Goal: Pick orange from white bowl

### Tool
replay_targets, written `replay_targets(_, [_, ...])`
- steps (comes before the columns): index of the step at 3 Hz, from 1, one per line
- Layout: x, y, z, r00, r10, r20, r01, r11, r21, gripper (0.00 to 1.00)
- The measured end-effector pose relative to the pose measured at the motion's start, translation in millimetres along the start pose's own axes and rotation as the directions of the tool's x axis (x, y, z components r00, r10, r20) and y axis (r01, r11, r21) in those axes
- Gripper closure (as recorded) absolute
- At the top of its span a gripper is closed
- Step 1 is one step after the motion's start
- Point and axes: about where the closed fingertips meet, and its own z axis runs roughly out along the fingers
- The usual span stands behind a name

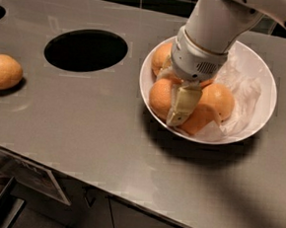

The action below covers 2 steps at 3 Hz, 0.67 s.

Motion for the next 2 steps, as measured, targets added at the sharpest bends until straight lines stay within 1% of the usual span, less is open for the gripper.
replay_targets(2, [0.0, -2.8, 5.9, 1.0, -0.004, 0.0, 0.004, 1.0, -0.009, 0.35])
